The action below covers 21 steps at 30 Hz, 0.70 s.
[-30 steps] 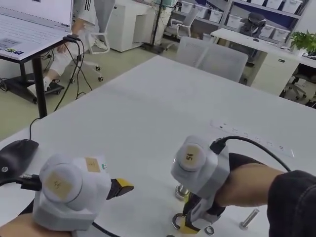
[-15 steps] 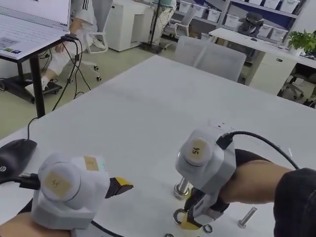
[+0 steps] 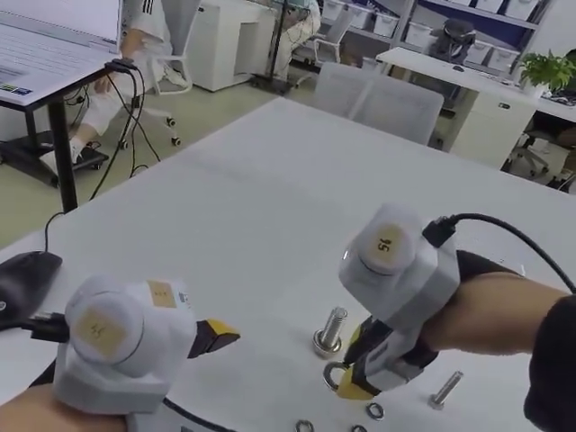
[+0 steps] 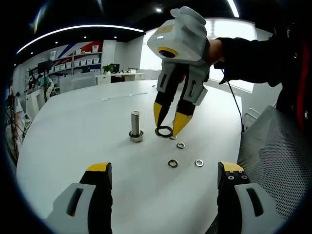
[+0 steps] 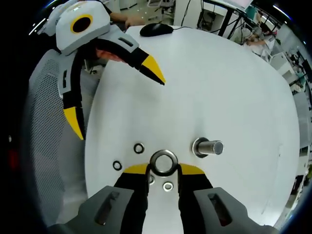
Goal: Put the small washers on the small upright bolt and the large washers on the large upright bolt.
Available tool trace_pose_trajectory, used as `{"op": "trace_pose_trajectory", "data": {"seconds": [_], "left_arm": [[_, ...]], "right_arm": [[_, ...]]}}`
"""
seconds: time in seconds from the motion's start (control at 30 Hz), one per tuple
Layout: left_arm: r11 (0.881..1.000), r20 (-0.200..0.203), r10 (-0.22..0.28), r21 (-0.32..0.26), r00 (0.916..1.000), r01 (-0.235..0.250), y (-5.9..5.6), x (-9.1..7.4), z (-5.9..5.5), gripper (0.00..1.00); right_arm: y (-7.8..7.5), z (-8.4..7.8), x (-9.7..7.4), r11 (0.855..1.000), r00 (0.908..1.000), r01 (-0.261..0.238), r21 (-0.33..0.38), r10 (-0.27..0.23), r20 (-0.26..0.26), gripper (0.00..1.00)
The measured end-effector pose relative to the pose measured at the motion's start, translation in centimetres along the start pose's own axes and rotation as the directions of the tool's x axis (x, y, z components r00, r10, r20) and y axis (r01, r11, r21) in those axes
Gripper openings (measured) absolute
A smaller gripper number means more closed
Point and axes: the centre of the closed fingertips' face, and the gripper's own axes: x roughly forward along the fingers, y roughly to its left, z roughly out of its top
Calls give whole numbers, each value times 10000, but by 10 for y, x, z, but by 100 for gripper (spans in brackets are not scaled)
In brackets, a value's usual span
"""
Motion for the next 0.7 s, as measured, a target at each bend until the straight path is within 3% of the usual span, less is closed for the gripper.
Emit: {"op": "trace_pose_trajectory", "data": {"seconds": [0.2, 0.4, 0.7], "left_arm": [[10000, -12, -43, 14, 10000, 43, -1, 2, 0, 90], [10000, -15, -52, -30, 10000, 52, 0, 3, 0, 90], [10000, -79, -62, -62, 10000, 61, 1, 4, -2, 90]], "right_arm": [[-8, 4, -15, 9997, 9996, 244, -79, -242, 149, 23], [-25, 10, -28, 9980, 9973, 628, -42, -626, 382, 23], [-43, 20, -35, 9954, 9934, 957, -33, -953, 638, 23]]}}
